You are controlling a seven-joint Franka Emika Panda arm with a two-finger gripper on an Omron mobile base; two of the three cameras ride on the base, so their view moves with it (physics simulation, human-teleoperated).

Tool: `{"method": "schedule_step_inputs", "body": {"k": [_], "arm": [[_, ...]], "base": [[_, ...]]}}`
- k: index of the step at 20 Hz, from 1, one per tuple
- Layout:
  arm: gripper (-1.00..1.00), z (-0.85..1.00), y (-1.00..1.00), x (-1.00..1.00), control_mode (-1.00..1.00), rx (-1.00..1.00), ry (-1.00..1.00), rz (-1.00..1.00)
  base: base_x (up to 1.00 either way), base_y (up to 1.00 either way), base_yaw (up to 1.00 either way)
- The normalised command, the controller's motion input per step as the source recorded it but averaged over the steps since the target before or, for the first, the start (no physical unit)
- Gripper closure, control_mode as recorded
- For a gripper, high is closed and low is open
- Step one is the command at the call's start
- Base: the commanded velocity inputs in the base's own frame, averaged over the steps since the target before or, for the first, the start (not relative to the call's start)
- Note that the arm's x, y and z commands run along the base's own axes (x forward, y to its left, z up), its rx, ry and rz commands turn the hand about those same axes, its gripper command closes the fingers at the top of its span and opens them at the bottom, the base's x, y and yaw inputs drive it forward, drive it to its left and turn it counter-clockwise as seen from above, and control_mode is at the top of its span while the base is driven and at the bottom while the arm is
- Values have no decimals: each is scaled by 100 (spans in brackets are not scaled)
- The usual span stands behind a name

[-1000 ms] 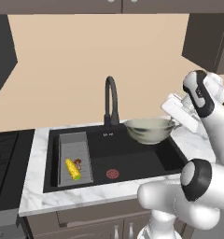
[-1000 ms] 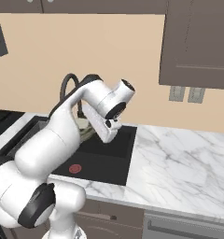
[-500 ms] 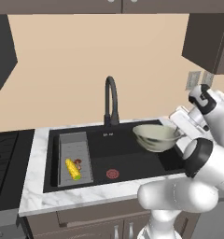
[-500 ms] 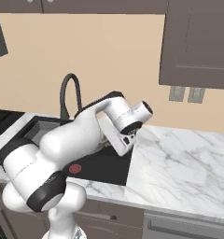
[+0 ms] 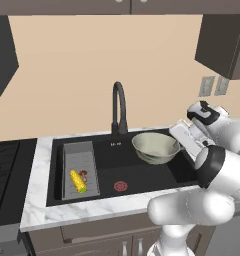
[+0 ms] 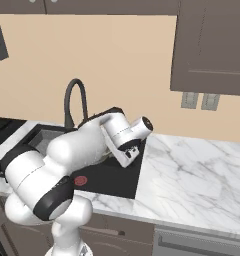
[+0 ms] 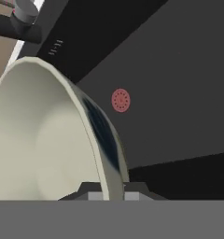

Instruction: Dump the mushroom and corn from the bowl so the bowl can be washed. Place the bowl in the sink after clearing the leftovers.

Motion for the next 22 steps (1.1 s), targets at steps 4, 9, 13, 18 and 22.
{"method": "schedule_step_inputs", "body": {"k": [4,9,13,18,22], "arm": [[100,-13,11,58,-100,-10,1,0],[100,-19,0,53,-100,-12,20,0],[100,-10,0,4,-100,-2,4,1],[100,-65,0,0,-100,1,0,0],[100,-52,0,23,-100,0,0,0]], "base": [[0,0,0],[0,0,0],[0,0,0],[0,0,0],[0,0,0]]}}
